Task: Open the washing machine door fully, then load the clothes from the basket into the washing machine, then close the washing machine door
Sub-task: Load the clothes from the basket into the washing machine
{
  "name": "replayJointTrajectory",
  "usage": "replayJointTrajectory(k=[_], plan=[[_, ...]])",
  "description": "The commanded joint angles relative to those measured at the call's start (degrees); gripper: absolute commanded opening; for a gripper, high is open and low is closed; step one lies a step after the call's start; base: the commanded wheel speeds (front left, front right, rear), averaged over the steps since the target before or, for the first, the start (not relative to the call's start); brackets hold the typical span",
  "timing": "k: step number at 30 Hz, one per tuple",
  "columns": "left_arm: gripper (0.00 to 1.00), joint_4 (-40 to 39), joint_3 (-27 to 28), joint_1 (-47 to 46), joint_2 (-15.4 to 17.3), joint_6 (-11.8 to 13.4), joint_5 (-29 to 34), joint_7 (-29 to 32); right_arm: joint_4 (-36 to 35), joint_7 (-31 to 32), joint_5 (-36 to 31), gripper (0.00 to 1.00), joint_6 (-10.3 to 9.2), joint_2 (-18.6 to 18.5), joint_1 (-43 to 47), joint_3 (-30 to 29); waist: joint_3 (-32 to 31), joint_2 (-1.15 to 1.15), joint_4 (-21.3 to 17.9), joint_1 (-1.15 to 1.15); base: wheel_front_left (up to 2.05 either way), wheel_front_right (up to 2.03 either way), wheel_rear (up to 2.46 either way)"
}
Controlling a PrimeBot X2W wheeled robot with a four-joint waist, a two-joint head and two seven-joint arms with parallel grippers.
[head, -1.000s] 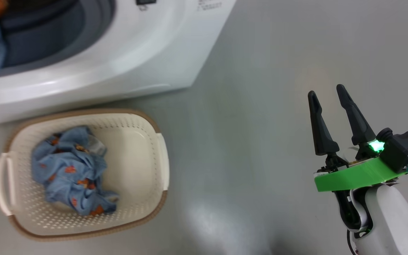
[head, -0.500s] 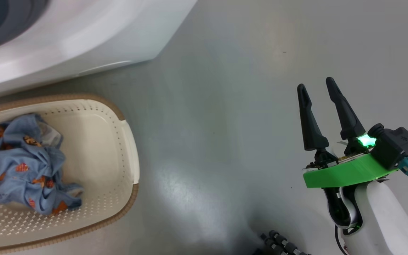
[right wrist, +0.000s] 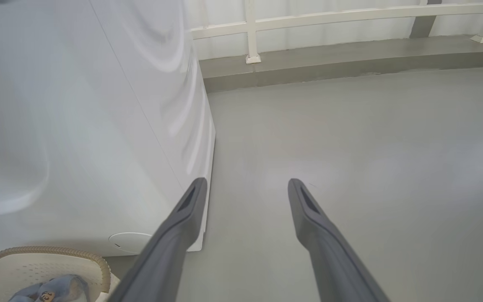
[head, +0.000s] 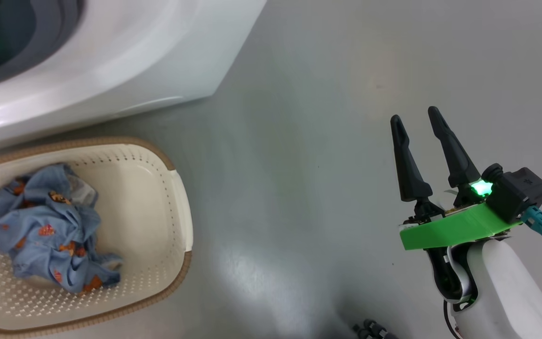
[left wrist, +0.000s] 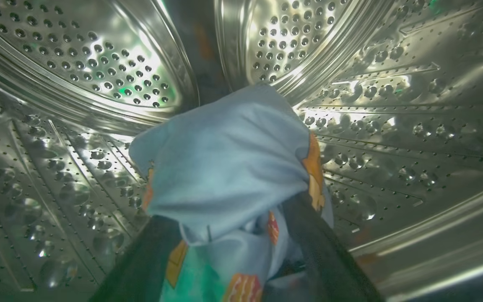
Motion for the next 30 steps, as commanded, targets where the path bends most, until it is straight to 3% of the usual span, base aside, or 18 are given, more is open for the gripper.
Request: replayJointTrajectory(k=[1, 14, 23, 30], plan=[[1.0, 0.61, 0.25, -0.89, 1.67, -0.36, -0.36, 0.59, -0.72, -0.46, -0.1, 1.0, 0.42, -0.78, 0.3, 1.25, -1.99, 0.0, 0.35, 0.0, 0.0, 0.0, 0.0], [1.0, 1.52, -1.06, 6.35, 0.44, -1.92, -2.47, -7.02, 1.11, -0.46, 1.35, 1.0, 0.42, -2.45, 0.25, 1.21, -9.8, 0.0, 2.22, 0.0, 0.0, 0.0, 0.0], [1.0, -10.39, 1.24, 19.75, 0.25, -2.01, -3.38, -7.51, 2.47, -0.46, 2.72, 1.0, 0.42, -4.04, 1.61, 1.06, -16.73, 0.0, 4.39, 0.0, 0.0, 0.0, 0.0], [1.0, -20.55, 4.41, 32.21, -1.82, -1.85, -3.08, -7.52, 3.65, -0.46, 3.91, 1.0, 0.42, -6.25, 2.16, 0.94, -22.06, 0.0, 7.27, 0.0, 0.0, 0.0, 0.0]])
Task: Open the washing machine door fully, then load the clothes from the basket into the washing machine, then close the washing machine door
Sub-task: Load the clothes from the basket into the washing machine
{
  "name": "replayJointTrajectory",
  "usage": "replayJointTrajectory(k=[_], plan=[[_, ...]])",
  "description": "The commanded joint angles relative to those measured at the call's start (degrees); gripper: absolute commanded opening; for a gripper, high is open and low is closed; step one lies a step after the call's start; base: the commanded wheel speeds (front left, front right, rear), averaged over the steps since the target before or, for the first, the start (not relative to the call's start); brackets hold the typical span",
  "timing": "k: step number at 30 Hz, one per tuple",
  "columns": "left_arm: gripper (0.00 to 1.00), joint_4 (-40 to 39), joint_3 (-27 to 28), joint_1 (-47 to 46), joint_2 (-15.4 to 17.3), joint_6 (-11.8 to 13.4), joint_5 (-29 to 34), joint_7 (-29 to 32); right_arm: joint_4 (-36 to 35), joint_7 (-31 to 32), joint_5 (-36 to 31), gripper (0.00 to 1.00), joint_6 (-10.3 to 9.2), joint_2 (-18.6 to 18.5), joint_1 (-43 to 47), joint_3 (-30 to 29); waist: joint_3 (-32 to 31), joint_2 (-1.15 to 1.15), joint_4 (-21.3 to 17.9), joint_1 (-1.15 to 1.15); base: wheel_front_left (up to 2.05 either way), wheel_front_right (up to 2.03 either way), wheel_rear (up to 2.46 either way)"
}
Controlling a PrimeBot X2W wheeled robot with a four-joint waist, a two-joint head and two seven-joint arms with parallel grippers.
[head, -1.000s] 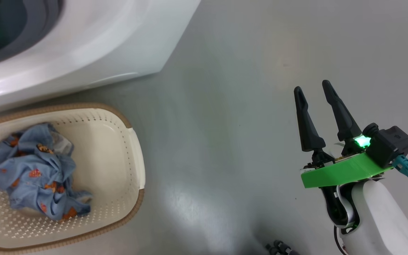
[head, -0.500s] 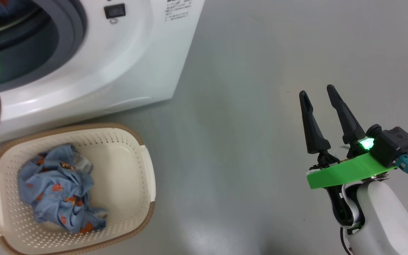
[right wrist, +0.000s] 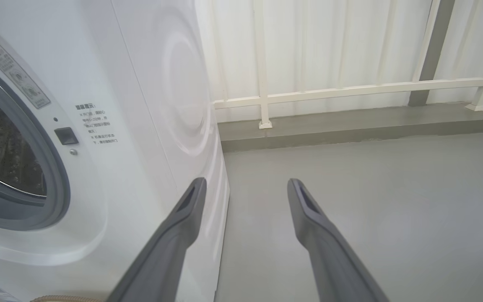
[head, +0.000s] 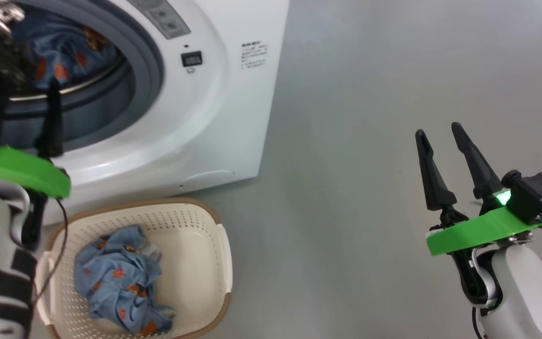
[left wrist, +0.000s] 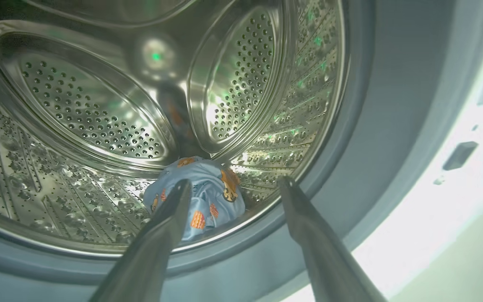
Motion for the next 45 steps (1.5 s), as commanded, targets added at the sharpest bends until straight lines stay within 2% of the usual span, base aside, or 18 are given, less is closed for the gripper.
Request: replayJointTrajectory(k=[1, 9, 25, 35, 45], plan=[[1.0, -2.83, 2.15, 1.56, 2.05, 0.26, 0.26, -0.35, -0.87, -0.46, 1.24, 1.0, 0.42, -0.87, 1.77, 0.81, -3.92, 0.0, 2.98, 0.02, 0.0, 0.0, 0.0], [1.0, -12.62, 4.41, 13.04, -0.78, 1.89, 2.49, -0.35, 0.33, -0.46, 2.11, 1.0, 0.42, -2.8, 3.31, 0.53, -9.22, 0.0, 6.09, 0.02, 0.0, 0.0, 0.0], [1.0, -29.95, 10.29, 34.84, -3.17, 6.94, 3.61, -0.36, 0.45, -0.46, 3.02, 1.0, 0.42, -5.19, 7.88, 0.5, -16.51, 0.0, 9.07, 0.02, 0.0, 0.0, 0.0], [1.0, -34.56, 10.3, 39.65, -3.6, 8.49, 3.1, 0.16, -0.24, -0.46, 3.6, 1.0, 0.42, -5.8, 8.55, 1.13, -17.34, 0.0, 9.43, 0.02, 0.0, 0.0, 0.0], [1.0, -36.89, 10.1, 41.17, -3.66, 9.01, 2.51, 0.62, -0.76, -0.46, 3.9, 1.0, 0.42, -6.46, 8.8, 1.33, -17.29, 0.0, 9.32, 0.02, 0.0, 0.0, 0.0]])
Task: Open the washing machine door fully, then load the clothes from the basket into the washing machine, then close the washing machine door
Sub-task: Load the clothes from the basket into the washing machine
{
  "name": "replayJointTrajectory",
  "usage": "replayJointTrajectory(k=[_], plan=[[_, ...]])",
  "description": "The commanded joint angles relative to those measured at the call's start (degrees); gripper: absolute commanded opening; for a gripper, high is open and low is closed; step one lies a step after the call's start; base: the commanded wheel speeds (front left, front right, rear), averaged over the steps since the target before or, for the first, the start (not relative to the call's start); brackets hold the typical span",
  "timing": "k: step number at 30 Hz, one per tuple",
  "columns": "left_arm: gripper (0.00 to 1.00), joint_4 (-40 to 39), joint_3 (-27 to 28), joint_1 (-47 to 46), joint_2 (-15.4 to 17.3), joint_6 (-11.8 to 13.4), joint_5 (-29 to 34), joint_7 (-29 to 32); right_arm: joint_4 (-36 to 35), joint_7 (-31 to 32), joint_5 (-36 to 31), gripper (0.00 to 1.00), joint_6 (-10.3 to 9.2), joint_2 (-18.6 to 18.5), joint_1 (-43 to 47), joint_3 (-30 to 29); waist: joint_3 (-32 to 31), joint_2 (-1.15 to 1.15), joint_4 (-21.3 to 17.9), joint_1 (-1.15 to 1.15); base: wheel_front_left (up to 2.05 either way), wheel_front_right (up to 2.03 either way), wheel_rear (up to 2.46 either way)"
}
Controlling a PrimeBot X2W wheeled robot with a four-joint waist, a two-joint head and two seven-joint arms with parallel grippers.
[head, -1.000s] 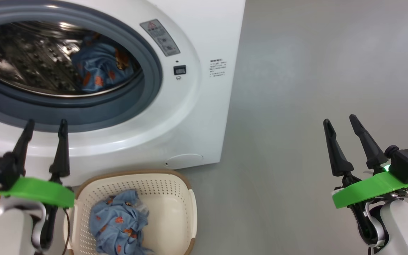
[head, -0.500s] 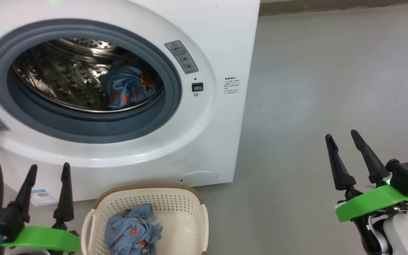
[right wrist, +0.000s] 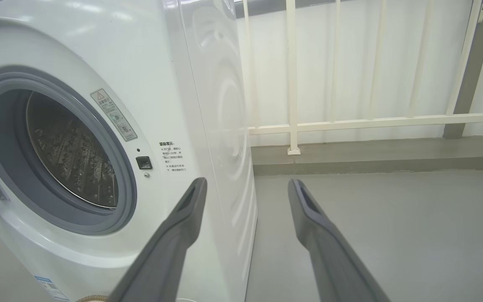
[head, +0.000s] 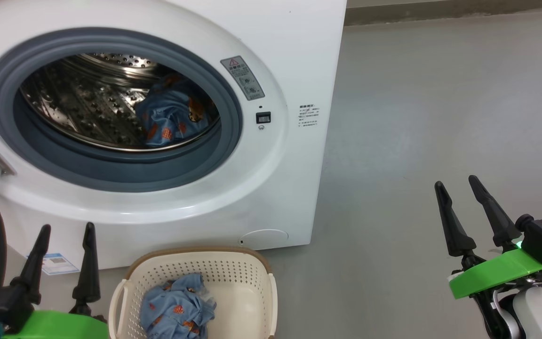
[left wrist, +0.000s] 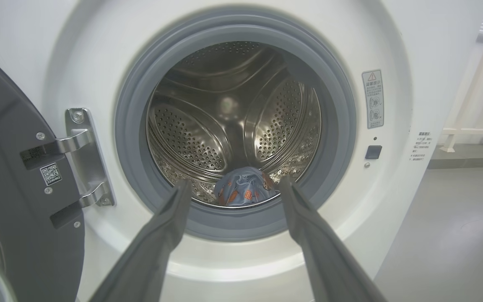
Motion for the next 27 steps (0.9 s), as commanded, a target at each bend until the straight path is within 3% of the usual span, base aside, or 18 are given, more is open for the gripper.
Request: replayJointTrajectory(k=[1, 27], plan=[[1.0, -1.74, 2.0, -0.64, 1.48, 0.55, -0.55, 0.09, -1.56, -0.46, 0.75, 1.0, 0.42, -1.2, -0.3, 1.23, 0.04, 0.0, 0.0, 0.0, 0.0, 0.0, 0.0], [1.0, -2.36, 1.28, -1.1, 1.77, 1.16, -1.58, 0.16, -1.18, -0.46, 0.92, 1.0, 0.42, -1.27, -1.25, 1.34, 0.84, 0.0, -0.26, 0.0, 0.0, 0.0, 0.0]])
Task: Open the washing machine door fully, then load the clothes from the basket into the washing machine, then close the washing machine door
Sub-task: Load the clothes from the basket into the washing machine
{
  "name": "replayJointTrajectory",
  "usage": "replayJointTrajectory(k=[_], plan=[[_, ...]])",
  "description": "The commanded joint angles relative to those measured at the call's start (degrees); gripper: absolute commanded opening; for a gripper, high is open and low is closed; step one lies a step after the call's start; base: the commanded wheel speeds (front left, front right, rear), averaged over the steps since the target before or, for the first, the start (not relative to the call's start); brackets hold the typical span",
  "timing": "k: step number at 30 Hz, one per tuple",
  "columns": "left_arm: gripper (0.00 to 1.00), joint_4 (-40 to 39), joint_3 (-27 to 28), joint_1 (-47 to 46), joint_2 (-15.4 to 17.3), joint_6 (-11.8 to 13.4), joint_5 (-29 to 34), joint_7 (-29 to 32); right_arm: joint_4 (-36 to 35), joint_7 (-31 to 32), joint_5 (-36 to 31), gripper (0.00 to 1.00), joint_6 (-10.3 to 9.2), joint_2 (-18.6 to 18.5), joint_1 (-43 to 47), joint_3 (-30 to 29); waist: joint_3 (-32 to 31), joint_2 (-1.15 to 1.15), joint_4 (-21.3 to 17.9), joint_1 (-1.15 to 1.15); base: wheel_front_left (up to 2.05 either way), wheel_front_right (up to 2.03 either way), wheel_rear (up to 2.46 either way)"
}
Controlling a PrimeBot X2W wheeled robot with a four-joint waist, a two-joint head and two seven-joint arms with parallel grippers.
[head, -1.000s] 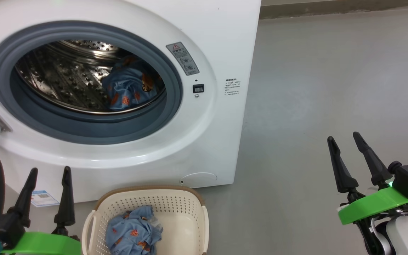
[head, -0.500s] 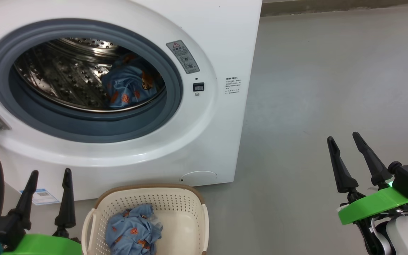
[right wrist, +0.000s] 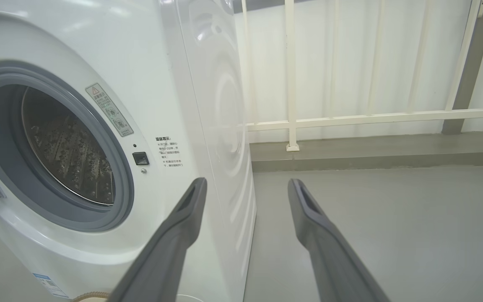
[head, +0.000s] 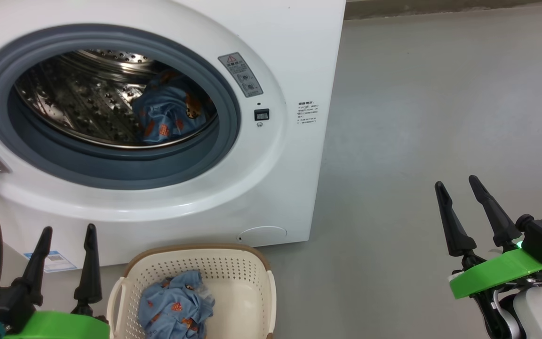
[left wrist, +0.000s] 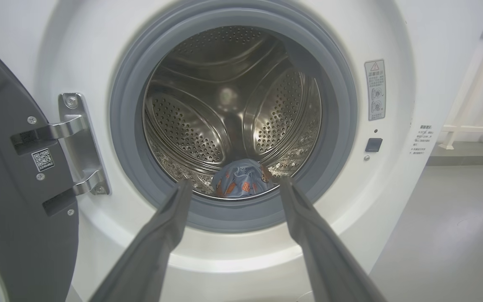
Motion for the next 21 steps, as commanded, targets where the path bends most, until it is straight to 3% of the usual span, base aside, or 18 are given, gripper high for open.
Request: replayJointTrajectory(k=[1, 21], plan=[[1.0, -1.97, 1.81, -1.59, 1.78, 0.42, -0.61, -0.29, -1.21, -0.46, 0.66, 1.0, 0.42, -1.05, -1.23, 1.18, 0.09, 0.0, -0.04, 0.0, 0.0, 0.0, 0.0], [1.0, 0.16, 0.33, -3.46, 2.13, -0.5, -1.55, 0.14, -2.02, -0.46, 0.18, 1.0, 0.42, 0.11, -2.61, 0.73, 4.02, 0.0, -1.29, 0.0, 0.0, 0.0, 0.0]])
